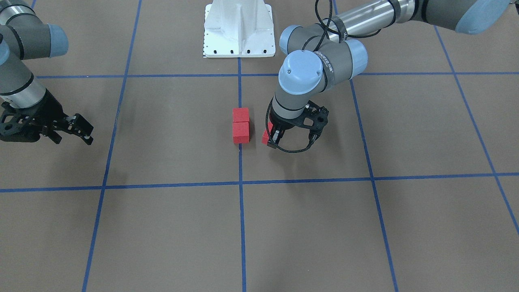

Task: Form red blocks into L shape at center
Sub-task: 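Carry the red cube with the left gripper beside the farther center cube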

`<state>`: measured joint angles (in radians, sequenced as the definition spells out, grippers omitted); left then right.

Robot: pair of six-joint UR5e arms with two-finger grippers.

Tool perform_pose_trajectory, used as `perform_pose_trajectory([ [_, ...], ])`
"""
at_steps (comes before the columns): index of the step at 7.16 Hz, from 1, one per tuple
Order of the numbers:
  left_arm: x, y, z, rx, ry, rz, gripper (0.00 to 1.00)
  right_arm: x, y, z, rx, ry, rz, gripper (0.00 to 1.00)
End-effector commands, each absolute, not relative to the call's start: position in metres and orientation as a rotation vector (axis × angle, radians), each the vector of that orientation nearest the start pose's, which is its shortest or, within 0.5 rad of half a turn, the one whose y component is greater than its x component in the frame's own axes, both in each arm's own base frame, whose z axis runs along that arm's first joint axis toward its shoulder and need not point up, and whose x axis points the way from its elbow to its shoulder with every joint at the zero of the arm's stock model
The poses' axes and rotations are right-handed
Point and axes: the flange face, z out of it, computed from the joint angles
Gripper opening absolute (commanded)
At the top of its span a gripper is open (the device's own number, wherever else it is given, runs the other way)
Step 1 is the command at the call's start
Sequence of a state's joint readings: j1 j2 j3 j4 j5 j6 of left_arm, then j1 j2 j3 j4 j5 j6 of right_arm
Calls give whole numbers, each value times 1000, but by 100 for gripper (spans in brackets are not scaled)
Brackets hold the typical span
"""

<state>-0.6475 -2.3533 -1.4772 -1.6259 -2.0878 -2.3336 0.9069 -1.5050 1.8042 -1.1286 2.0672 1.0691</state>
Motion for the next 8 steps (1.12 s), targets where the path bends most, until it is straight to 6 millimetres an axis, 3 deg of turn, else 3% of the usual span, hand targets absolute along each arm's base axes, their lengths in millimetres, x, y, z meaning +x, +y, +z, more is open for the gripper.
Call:
perform_pose_trajectory([
  [1, 544, -506, 212, -655, 724, -1284, 0, -261, -474, 472, 104, -854, 199, 99],
  [6, 563, -487, 220, -719, 674, -1439, 0, -261, -474, 472, 107, -854, 201, 99],
  [8, 564, -487, 222, -735, 661, -1487, 0, -260, -474, 472, 108, -853, 202, 99],
])
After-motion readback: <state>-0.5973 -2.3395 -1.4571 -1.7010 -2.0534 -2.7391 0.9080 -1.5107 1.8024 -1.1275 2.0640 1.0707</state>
